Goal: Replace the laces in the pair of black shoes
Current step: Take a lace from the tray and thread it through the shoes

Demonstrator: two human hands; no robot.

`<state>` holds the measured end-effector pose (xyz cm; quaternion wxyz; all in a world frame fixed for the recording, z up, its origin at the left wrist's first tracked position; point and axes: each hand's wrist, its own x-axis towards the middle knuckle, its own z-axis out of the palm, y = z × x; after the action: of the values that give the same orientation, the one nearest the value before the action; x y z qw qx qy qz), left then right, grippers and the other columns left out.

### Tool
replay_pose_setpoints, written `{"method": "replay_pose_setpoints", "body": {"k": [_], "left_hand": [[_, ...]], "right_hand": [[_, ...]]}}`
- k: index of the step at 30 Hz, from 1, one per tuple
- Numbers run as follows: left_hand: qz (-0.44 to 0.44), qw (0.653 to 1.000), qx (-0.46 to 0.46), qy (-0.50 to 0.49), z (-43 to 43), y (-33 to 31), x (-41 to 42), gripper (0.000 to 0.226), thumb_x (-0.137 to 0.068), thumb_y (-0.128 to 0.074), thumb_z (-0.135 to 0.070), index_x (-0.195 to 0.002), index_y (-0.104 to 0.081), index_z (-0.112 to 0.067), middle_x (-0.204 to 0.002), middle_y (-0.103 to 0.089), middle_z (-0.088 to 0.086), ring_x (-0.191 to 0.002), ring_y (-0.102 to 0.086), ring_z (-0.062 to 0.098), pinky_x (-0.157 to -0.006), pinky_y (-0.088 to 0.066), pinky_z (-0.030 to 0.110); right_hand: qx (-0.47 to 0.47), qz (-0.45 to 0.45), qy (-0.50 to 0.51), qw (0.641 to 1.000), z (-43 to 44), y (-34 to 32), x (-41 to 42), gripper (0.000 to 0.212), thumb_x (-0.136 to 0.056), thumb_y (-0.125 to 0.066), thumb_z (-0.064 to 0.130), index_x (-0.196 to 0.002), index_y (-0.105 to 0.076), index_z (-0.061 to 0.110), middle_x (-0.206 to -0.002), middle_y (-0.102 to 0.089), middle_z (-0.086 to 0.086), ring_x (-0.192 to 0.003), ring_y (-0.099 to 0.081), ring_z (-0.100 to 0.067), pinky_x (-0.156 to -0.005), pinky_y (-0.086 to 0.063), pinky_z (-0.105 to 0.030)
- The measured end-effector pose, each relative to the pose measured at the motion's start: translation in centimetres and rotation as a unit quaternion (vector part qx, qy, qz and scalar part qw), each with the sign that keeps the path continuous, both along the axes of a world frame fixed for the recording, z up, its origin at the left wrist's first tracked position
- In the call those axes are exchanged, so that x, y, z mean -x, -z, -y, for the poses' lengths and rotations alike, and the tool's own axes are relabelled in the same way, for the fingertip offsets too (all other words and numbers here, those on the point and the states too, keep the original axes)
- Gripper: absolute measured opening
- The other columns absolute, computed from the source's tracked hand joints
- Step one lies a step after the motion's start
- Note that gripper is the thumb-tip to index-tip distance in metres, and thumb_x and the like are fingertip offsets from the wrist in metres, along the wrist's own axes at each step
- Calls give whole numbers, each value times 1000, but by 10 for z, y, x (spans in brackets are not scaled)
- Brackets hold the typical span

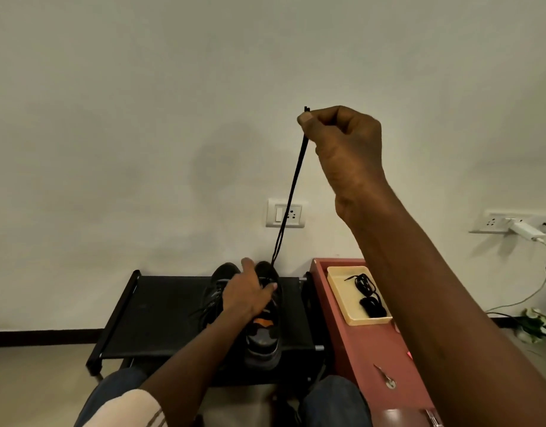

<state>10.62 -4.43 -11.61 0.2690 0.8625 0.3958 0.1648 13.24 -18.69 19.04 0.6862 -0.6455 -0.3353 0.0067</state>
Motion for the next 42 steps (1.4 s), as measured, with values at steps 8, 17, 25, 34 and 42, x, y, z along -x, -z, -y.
{"method": "replay_pose_setpoints", "body": {"k": [8, 17, 25, 34, 42], "left_hand": [[55, 978, 106, 169, -45, -31, -21, 15, -102, -64, -30, -116, -69, -30, -75, -73, -9, -67, -68, -3, -70, -53, 19], [11, 972, 99, 212, -91, -55, -41, 30, -106, -53, -21, -91, -78, -10, -69, -74, -3, -56, -65, 12, -58, -50, 15], [7, 972, 118, 205, -110, -60, -55, 35, -108, -52, -25, -85, -75, -11, -67, -68, 0, -50, -57, 9, -53, -49, 16], [16, 977, 65, 202, -111, -89, -64, 31, -105, -54, -17, -81, -74, -12, -56, -65, -15, -51, -60, -1, -50, -49, 17], [31, 978, 31, 204, -110, -136, -62, 32, -101, -50, -11, -78, -74, -10, -59, -66, -18, -56, -58, 2, -54, -53, 22]], "right_hand": [[-28, -44, -86, 995, -18, 1, -19, 9, -96, -71, 20, -94, -74, 12, -73, -74, 3, -70, -68, -10, -69, -56, -27], [36, -141, 101, 984, -63, 195, -47, 13, -103, -61, 25, -93, -68, 19, -83, -73, 1, -73, -68, -13, -64, -47, -22], [316, 127, -16, 940, -68, 359, -34, 15, -109, -50, 27, -95, -53, 29, -83, -59, 12, -76, -50, -5, -105, -40, -44], [380, 113, -34, 917, -78, 366, -43, 14, -106, -55, 23, -96, -63, 17, -83, -66, -2, -72, -62, -21, -67, -54, -40], [398, 110, -25, 910, -82, 371, -46, 14, -104, -57, 22, -91, -61, 18, -87, -62, 1, -77, -61, -23, -72, -55, -42]]}}
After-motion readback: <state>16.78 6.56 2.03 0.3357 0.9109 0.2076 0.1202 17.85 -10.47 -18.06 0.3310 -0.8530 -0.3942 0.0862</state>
